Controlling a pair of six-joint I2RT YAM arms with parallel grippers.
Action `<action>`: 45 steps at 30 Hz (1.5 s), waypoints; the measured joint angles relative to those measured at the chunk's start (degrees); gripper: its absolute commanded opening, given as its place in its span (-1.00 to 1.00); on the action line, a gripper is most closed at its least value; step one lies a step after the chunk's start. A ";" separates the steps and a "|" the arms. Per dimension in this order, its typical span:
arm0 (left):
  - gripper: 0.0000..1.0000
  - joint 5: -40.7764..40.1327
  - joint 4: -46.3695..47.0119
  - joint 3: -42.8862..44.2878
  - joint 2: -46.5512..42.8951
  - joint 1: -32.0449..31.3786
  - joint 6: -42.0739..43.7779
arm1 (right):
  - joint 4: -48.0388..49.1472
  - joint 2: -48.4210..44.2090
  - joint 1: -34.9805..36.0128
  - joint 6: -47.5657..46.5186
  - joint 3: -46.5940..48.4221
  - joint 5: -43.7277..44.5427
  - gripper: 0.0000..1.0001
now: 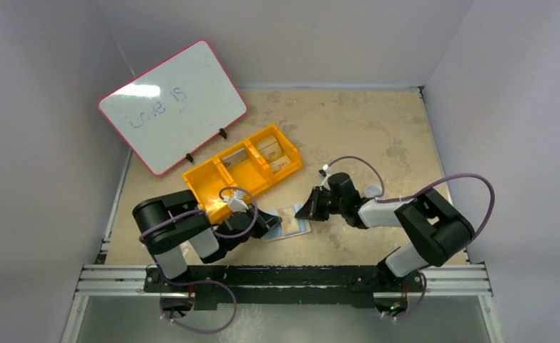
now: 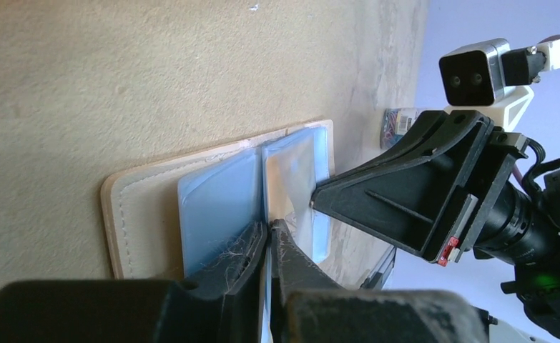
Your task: Take the credit cards out of the card holder
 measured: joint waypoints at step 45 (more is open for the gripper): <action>-0.56 0.87 -20.85 1.95 -14.67 -0.61 8.79 | -8.41 -12.72 0.66 -3.91 -0.46 -2.40 -0.36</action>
